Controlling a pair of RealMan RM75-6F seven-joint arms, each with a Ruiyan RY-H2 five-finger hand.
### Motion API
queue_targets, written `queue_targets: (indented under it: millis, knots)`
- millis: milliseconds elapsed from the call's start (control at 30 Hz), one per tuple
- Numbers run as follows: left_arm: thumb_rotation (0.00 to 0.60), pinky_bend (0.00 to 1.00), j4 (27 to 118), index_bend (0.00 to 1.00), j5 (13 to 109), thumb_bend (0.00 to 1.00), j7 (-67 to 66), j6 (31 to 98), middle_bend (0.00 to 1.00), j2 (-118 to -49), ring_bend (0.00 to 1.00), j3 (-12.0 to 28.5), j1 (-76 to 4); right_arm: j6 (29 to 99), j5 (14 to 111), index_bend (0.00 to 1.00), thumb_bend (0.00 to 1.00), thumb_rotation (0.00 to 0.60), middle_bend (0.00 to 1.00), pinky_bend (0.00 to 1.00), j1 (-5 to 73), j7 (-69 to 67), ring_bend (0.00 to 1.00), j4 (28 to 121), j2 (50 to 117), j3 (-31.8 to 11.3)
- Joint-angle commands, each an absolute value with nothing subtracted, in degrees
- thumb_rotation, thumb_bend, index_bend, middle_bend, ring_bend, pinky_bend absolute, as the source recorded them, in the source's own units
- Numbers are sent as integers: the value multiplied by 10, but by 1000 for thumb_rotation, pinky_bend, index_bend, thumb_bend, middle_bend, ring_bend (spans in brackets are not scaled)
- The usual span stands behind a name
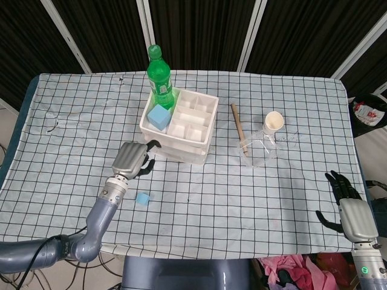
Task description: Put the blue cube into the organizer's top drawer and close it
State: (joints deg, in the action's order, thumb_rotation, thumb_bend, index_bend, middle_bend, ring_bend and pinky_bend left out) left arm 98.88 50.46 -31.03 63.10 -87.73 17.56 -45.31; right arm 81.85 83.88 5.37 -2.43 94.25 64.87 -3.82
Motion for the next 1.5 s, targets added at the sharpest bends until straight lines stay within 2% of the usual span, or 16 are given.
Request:
queue_targets:
  millis: [33, 600, 733, 867, 1000, 1200, 1500]
  knots:
    - [600, 909, 998, 407, 503, 462, -305, 634, 1000, -872, 948, 174, -452, 819, 839, 58, 240, 600, 0, 176, 54, -25, 0, 942, 649, -38]
    - [600, 909, 1072, 417, 507, 462, -286, 635, 1000, -819, 948, 138, -432, 823, 840, 58, 242, 600, 0, 176, 53, -21, 0, 941, 651, -40]
    - [600, 909, 1081, 380, 523, 446, -276, 640, 1000, -815, 948, 136, -429, 824, 840, 58, 242, 600, 0, 176, 53, -21, 0, 941, 651, -40]
    - [600, 909, 1090, 281, 544, 351, -262, 646, 1000, -812, 946, 136, -426, 824, 840, 58, 241, 600, 0, 176, 53, -21, 0, 941, 651, -40]
    - [600, 909, 1101, 252, 568, 238, -251, 655, 1000, -806, 945, 136, -422, 824, 840, 58, 242, 600, 0, 176, 52, -22, 0, 942, 650, -40]
    - [600, 909, 1135, 252, 600, 200, -245, 679, 1000, -779, 945, 120, -399, 823, 840, 58, 242, 600, 0, 176, 52, -23, 0, 942, 649, -39]
    - [600, 909, 1179, 252, 667, 192, -235, 735, 1000, -710, 946, 66, -336, 824, 841, 58, 242, 600, 0, 176, 52, -24, 0, 942, 649, -39]
